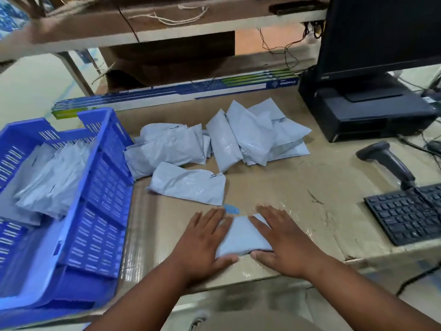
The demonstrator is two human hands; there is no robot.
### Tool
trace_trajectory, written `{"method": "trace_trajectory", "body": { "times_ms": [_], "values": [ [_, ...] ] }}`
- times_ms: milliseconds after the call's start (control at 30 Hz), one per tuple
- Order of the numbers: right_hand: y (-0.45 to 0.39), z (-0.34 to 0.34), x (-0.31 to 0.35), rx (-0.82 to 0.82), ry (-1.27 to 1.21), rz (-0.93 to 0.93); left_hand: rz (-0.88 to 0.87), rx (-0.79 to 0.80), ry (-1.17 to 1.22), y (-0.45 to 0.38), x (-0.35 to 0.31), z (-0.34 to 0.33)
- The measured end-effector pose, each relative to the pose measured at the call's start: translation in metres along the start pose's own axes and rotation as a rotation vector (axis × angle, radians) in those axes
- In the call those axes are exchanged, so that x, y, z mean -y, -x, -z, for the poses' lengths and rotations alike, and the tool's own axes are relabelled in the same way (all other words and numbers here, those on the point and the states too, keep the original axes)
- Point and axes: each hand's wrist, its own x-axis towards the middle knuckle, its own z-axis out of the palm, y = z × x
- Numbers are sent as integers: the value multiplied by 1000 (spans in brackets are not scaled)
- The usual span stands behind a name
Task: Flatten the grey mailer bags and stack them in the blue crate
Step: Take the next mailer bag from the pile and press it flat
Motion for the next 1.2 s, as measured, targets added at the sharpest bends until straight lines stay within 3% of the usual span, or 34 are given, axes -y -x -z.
{"method": "trace_trajectory", "body": {
  "times_ms": [167,367,600,800,1200],
  "values": [
    [3,8,2,23,1,-61,20,31,-35,-3,7,15],
    [-16,25,-1,-52,19,-165,46,-193,40,-19,-39,12],
    [-14,2,1,-11,101,-125,107,-71,21,-53,-81,-15],
    [-14,-7,-3,-6,129,-120,154,-100,23,-52,-88,-25],
    [-12,-8,0,-10,136,-130,137,-5,-1,-52,-84,-28]
  ]
}}
